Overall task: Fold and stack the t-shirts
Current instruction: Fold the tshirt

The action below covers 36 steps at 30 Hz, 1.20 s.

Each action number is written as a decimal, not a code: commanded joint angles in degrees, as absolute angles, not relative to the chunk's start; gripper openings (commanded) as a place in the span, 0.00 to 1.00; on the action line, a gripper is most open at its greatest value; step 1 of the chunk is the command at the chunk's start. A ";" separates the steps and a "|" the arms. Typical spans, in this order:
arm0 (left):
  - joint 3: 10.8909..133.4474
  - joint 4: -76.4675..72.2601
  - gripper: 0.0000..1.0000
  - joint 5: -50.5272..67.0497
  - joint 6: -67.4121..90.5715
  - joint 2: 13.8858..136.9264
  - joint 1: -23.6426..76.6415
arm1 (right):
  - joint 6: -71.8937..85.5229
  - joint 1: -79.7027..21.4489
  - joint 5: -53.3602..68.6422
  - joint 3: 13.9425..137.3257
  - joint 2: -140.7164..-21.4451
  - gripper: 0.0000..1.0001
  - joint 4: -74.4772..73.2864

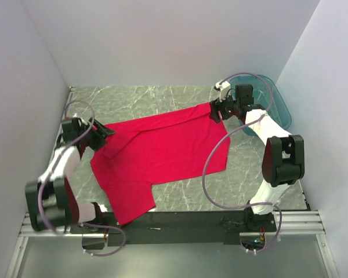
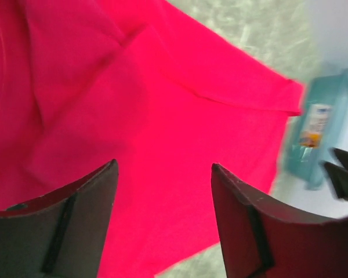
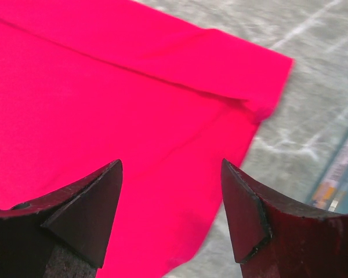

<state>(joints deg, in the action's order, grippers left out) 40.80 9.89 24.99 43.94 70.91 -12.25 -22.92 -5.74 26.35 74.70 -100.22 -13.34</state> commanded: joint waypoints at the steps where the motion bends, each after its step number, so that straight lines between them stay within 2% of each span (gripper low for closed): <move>1: 48.50 11.59 0.68 27.77 32.62 78.81 -12.30 | -21.53 -5.36 32.77 74.18 -96.77 0.75 -15.11; 5: 57.54 15.11 0.63 26.73 28.31 90.15 -11.17 | -20.66 -5.28 34.45 75.06 -97.21 0.75 -16.17; 10: 62.04 18.97 0.59 23.56 24.18 96.49 -9.58 | -21.00 -5.36 34.28 74.36 -98.00 0.76 -15.82; 27: 68.29 23.29 0.57 14.77 19.52 104.85 -5.63 | -21.01 -5.36 34.80 74.79 -99.76 0.76 -16.52; 33: 68.91 24.17 0.49 16.09 18.90 106.08 -4.22 | -20.92 -4.84 34.98 74.71 -99.84 0.76 -16.61; 36: 68.99 24.70 0.36 15.38 18.81 105.30 -3.78 | -20.83 -4.57 35.24 74.62 -99.67 0.76 -16.44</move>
<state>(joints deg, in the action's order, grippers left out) 67.02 23.46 16.21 20.23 106.02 -4.43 -21.45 -5.48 34.02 74.50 -99.74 -16.78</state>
